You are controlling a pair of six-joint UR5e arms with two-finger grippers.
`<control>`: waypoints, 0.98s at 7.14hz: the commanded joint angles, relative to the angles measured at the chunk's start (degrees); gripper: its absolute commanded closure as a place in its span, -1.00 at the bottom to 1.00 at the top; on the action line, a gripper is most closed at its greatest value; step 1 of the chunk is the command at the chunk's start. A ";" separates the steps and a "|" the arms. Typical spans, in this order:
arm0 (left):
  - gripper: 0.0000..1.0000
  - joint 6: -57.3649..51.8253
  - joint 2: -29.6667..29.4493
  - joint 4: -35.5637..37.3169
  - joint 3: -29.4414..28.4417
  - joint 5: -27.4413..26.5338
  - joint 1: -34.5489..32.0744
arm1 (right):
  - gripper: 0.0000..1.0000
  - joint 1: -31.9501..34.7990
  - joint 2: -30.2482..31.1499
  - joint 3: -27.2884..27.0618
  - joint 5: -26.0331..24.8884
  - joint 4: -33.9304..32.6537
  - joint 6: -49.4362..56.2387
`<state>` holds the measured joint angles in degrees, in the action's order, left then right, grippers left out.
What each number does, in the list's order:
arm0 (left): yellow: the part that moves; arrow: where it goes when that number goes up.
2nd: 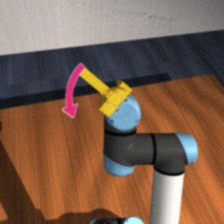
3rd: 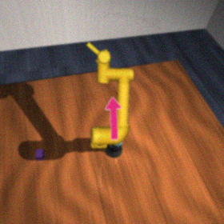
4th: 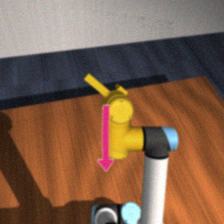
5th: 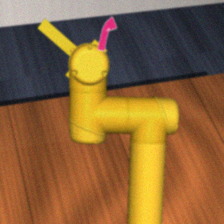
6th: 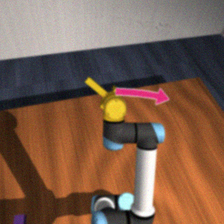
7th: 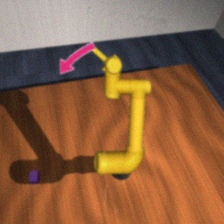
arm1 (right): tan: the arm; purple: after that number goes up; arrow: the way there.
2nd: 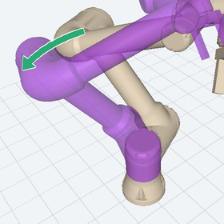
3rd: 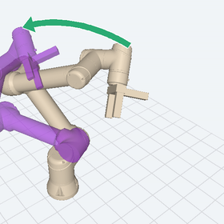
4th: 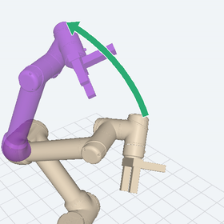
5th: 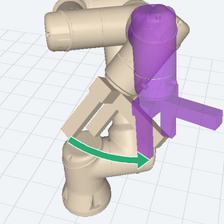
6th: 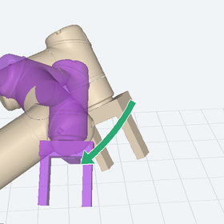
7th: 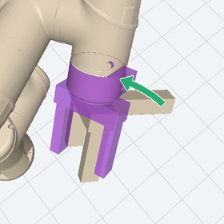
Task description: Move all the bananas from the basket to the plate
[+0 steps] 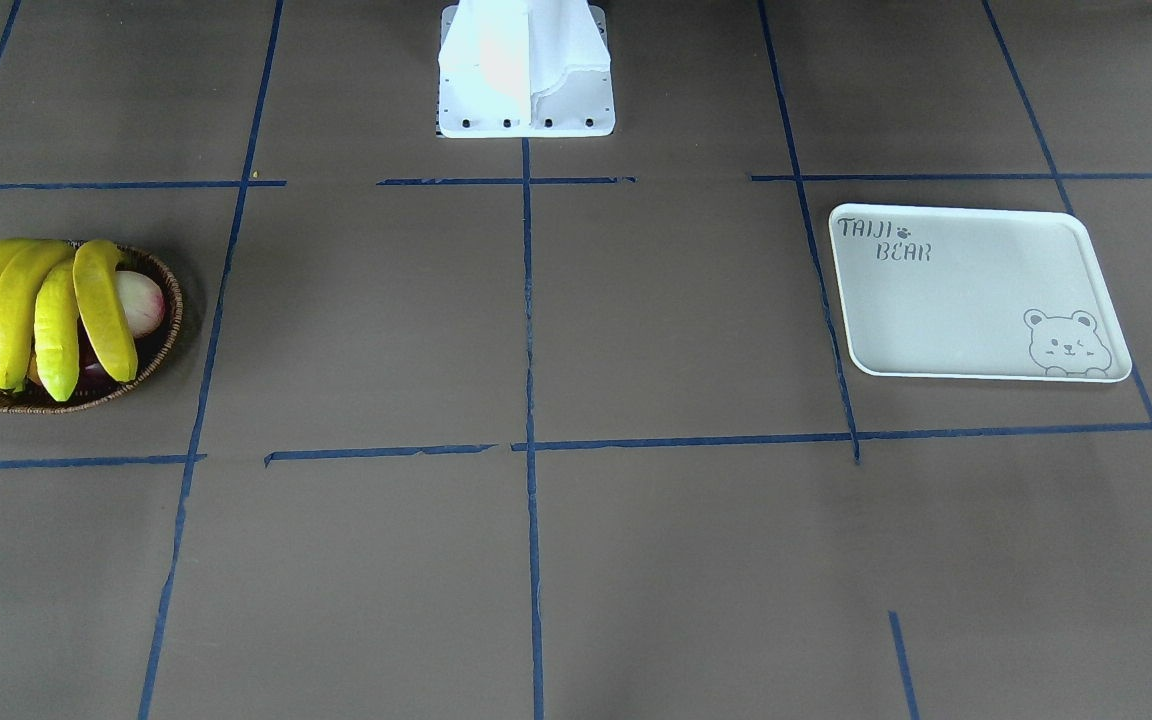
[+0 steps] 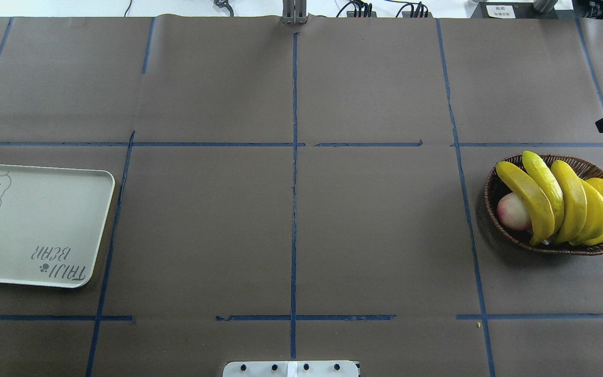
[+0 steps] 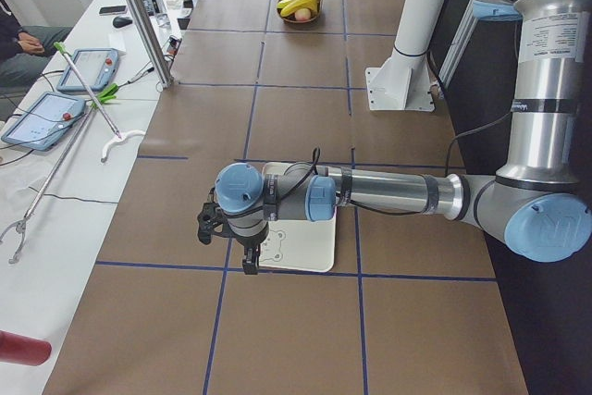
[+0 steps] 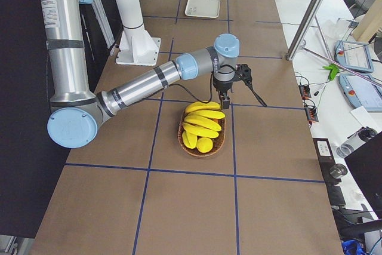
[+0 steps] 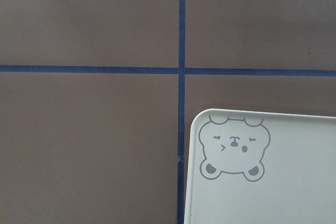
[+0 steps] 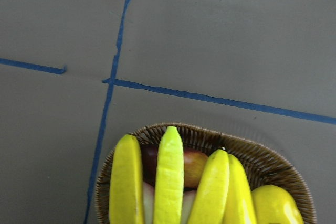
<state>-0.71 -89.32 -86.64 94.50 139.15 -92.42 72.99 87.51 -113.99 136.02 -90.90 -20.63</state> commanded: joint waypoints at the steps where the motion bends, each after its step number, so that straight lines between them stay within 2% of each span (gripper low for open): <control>1: -1.00 0.54 0.37 -0.81 0.07 0.07 0.04 | -1.00 -8.09 5.71 -0.26 -2.32 19.53 -20.24; 2: -1.00 0.54 0.37 -0.89 -0.01 0.15 0.04 | -1.00 -12.57 8.09 -0.35 -5.47 26.75 -26.24; 3: -1.00 0.54 0.37 -0.89 -0.02 0.15 -0.04 | -0.99 -15.83 8.03 -0.96 -7.59 27.43 -27.08; 5: -1.00 0.62 0.37 -0.89 -0.10 0.15 0.04 | -0.80 -21.55 9.94 -0.88 -13.65 27.44 -26.74; 6: -1.00 0.62 0.37 -0.81 -0.36 0.15 0.04 | -0.70 -22.19 11.00 -0.71 -14.46 27.44 -25.78; 7: -1.00 0.62 0.28 -0.89 -0.80 0.24 0.04 | -0.69 -22.19 11.36 -0.62 -14.47 27.27 -24.03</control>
<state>-0.10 -88.96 -87.50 94.13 139.33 -92.38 51.51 98.05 -114.74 122.32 -63.55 -46.33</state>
